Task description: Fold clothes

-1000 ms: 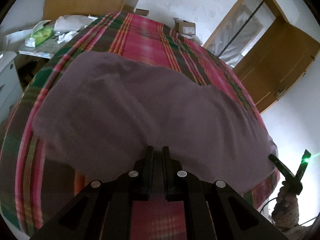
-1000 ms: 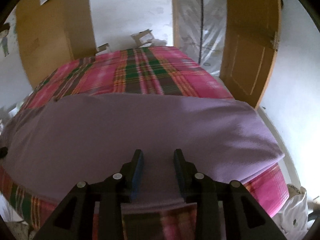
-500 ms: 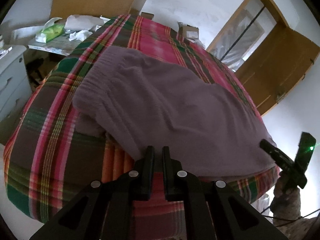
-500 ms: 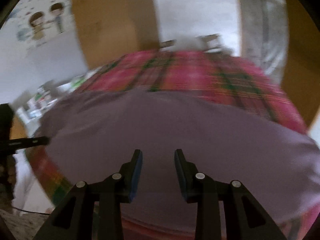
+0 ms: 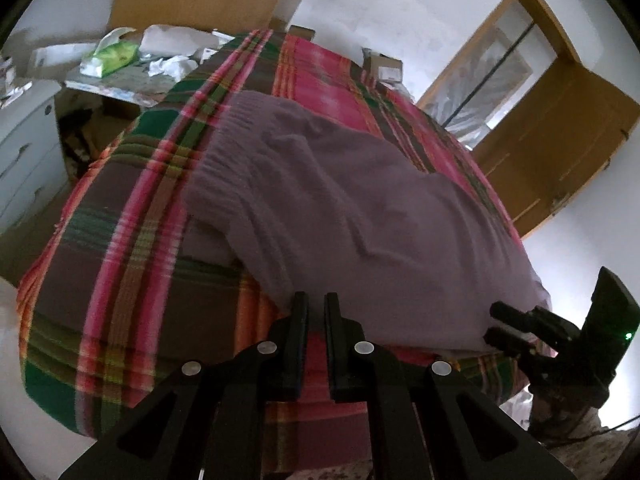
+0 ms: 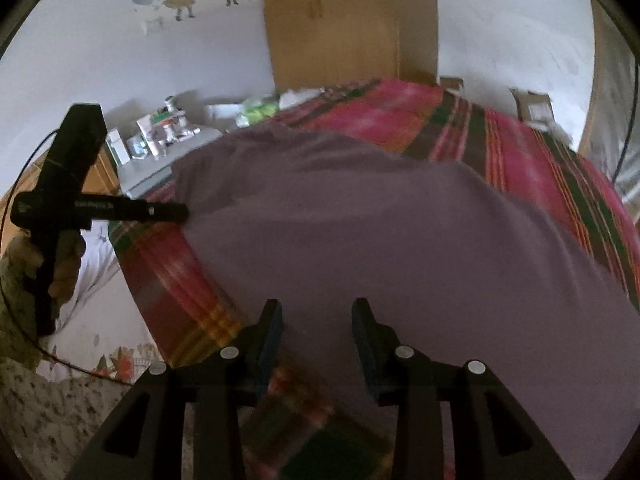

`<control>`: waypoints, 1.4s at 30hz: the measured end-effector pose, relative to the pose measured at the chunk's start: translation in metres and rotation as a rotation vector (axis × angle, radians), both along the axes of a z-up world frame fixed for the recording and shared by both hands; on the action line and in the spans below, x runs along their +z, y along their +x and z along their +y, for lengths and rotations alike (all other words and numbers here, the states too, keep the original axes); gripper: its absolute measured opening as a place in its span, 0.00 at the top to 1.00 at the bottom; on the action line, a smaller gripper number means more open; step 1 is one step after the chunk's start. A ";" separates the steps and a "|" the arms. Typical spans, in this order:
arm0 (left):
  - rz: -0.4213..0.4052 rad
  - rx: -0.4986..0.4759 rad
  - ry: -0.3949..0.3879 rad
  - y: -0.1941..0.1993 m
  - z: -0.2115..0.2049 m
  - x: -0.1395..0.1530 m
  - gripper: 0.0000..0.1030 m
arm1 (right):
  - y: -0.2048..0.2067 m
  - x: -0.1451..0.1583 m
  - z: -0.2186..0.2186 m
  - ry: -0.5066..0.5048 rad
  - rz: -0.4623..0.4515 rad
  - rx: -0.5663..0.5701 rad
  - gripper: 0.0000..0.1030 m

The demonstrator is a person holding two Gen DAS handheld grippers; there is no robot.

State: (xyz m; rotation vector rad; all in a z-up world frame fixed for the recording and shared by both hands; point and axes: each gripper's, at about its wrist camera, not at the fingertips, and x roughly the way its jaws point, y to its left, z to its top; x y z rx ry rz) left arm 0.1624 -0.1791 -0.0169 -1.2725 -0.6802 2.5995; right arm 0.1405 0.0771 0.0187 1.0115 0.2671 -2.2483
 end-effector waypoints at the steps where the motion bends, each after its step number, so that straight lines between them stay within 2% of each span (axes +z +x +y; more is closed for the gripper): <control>1: -0.002 0.017 0.008 0.001 -0.004 0.000 0.92 | -0.004 -0.001 -0.004 0.002 -0.001 -0.003 0.64; 4: -0.013 0.064 0.020 0.004 -0.015 0.000 0.92 | -0.010 -0.011 -0.012 0.010 -0.046 0.008 0.63; 7: -0.022 0.122 0.032 0.005 -0.030 -0.001 0.92 | -0.009 -0.010 -0.023 0.006 -0.052 0.060 0.62; 11: -0.037 0.191 0.174 0.002 -0.052 -0.006 0.92 | -0.010 -0.003 -0.039 -0.016 -0.049 0.130 0.62; 14: -0.054 0.233 0.264 -0.001 -0.062 -0.011 0.86 | -0.014 0.006 -0.053 -0.044 -0.034 0.156 0.62; 20: -0.053 0.254 0.347 -0.006 -0.065 -0.012 0.83 | -0.015 0.012 -0.075 -0.107 -0.047 0.192 0.62; 23: -0.045 0.281 0.457 -0.007 -0.071 -0.016 0.74 | -0.017 0.008 -0.075 -0.126 -0.075 0.179 0.62; 30: -0.032 0.332 0.603 -0.005 -0.080 -0.023 0.74 | -0.027 0.001 -0.071 -0.136 -0.105 0.130 0.61; 36: -0.010 0.370 0.615 -0.002 -0.081 -0.025 0.74 | -0.028 -0.002 -0.076 -0.120 -0.104 0.121 0.60; 42: 0.021 0.356 0.539 -0.005 -0.075 -0.020 0.74 | -0.028 -0.005 -0.074 -0.128 -0.118 0.108 0.60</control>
